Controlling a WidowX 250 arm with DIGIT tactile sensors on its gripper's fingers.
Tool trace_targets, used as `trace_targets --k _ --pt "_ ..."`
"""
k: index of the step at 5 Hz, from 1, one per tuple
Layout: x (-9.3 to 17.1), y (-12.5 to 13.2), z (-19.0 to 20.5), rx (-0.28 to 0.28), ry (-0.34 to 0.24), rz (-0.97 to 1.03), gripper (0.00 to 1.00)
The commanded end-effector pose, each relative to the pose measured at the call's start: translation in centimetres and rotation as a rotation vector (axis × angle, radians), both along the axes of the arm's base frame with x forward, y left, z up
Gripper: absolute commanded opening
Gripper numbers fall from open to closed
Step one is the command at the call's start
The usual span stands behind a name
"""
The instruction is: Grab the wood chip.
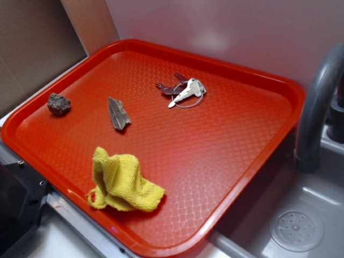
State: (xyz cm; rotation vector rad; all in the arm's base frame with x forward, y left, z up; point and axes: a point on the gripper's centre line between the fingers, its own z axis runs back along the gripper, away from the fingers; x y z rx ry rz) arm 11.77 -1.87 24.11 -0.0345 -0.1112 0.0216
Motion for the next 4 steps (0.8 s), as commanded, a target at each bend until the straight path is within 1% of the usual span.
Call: trace_targets --k 1,2,3,4 --pt "0.0 0.0 0.0 0.0 0.0 0.0 1.0" --pt "4.3 2.3 -5.0 0.22 -0.143 0.266 1.0" --pt "7.7 4.3 -10.1 0.2 -0.121 0.517 1.0" --pt "9.0 5.0 -14.4 0.124 -0.126 0.773 1.0"
